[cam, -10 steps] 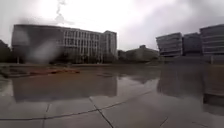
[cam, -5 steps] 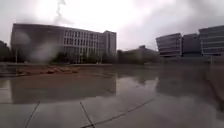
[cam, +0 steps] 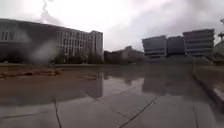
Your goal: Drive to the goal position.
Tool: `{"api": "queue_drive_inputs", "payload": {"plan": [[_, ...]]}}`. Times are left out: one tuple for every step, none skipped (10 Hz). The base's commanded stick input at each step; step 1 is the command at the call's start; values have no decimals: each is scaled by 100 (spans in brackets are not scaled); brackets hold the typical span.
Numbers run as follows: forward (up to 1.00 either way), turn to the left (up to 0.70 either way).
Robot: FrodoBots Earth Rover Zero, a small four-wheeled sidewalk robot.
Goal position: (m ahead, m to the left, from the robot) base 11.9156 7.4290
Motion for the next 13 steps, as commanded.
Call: {"api": "queue_drive_inputs", "payload": {"plan": [[70, -3], [70, -30], [70, -20], [70, 0], [70, 0], [70, 0], [70, 0], [70, 0], [70, 0], [70, 0], [70, 0], [70, 0], [70, 0]]}}
